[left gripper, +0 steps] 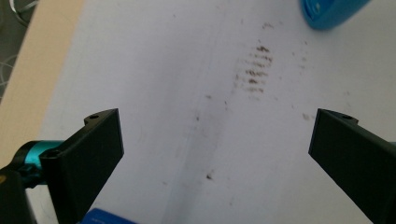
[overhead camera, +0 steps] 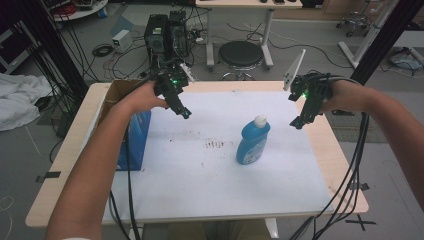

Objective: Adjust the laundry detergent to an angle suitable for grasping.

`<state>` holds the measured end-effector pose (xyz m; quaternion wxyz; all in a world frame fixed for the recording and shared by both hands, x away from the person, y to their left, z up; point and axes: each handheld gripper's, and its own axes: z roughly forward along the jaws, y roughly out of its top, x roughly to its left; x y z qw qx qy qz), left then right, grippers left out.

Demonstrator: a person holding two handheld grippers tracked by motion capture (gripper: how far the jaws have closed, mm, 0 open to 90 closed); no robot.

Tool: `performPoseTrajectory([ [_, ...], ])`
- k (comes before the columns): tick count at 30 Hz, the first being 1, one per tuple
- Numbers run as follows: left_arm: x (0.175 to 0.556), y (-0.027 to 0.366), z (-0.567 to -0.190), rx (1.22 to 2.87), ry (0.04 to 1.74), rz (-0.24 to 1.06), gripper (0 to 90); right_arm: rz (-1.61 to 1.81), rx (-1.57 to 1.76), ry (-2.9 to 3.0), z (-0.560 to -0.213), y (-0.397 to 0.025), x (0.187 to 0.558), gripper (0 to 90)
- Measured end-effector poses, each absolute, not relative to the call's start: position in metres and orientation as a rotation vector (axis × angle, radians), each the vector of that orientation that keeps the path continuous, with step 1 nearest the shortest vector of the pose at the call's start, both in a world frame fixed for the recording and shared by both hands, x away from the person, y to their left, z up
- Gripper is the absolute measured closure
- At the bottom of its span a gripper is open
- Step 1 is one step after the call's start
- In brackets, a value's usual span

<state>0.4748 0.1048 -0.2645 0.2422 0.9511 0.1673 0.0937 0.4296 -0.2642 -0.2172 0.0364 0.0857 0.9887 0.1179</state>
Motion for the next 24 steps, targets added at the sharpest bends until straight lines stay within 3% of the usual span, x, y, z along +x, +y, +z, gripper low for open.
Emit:
performPoseTrajectory([
  [8,0.474,0.111,-0.272,2.302,0.564,0.328,3.1,0.359,0.251,3.037,-0.219,-0.263,0.431,3.0],
  [24,0.465,0.116,-0.291,2.011,0.608,0.337,3.1,0.376,0.266,3.044,-0.221,-0.264,0.432,3.0],
])
